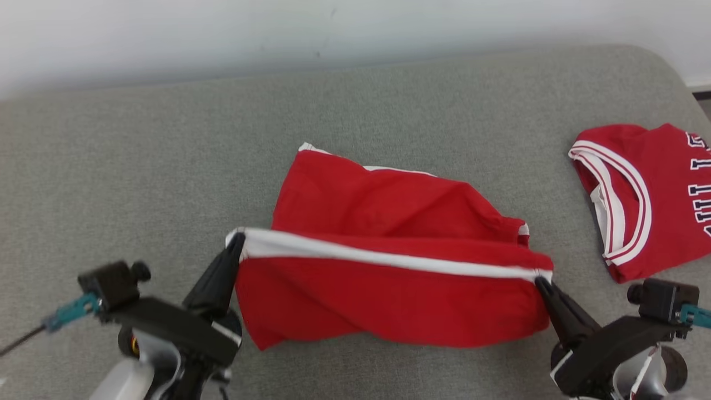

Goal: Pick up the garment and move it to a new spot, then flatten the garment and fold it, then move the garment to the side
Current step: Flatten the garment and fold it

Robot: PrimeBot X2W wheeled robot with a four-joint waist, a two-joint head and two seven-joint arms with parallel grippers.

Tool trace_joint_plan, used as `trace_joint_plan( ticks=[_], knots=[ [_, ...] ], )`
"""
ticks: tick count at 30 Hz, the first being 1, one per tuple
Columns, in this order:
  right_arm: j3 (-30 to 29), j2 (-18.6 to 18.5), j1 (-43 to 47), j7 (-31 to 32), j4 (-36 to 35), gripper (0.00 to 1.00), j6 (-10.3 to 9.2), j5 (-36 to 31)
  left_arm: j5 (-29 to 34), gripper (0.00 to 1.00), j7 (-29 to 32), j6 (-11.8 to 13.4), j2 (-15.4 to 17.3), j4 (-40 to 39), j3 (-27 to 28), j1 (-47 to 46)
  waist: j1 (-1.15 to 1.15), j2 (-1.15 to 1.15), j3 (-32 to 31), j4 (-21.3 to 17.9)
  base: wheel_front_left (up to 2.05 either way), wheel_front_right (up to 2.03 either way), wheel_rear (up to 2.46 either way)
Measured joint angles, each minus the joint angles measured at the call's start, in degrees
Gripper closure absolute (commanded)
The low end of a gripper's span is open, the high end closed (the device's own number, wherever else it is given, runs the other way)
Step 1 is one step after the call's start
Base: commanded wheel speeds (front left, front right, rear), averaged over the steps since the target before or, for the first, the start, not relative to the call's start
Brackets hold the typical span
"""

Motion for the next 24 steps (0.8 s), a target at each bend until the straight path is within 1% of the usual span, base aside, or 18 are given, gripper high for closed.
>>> trace_joint_plan(
  ticks=[2,10,15,16,24],
  knots=[
    [0.6,0.02,-1.48,-1.89,0.35,1.0,0.0,1.11,1.3,1.0,-0.63,-0.7,-1.08,2.56,-0.32,-3.34,0.0,0.0,1.02,-0.22,0.0,0.0,0.0],
    [0.97,0.03,-5.73,-9.4,2.3,1.0,0.0,4.58,5.84,1.0,-1.38,-3.34,-2.63,11.85,-1.93,-14.4,0.0,0.0,5.1,-1.28,0.0,0.0,0.0],
    [2.86,0.04,-8.03,-13.16,4.5,1.0,0.0,7.31,7.7,1.0,-1.15,-3.86,-3.42,16.79,-2.37,-20.18,0.0,0.0,7.31,-2.43,0.0,0.0,0.0],
    [3.76,0.03,-9.29,-14.54,5.42,1.0,0.0,8.24,8.56,1.0,-1.19,-3.88,-3.5,18.66,-2.45,-22.56,0.01,0.0,8.18,-2.99,0.0,0.0,0.0],
    [6.41,0.04,-13.01,-18.56,8.93,1.0,0.0,10.59,10.34,1.0,-1.36,-3.9,-4.38,23.85,-2.94,-28.9,0.01,0.0,11.08,-4.89,0.0,0.0,0.0]
  ],
)
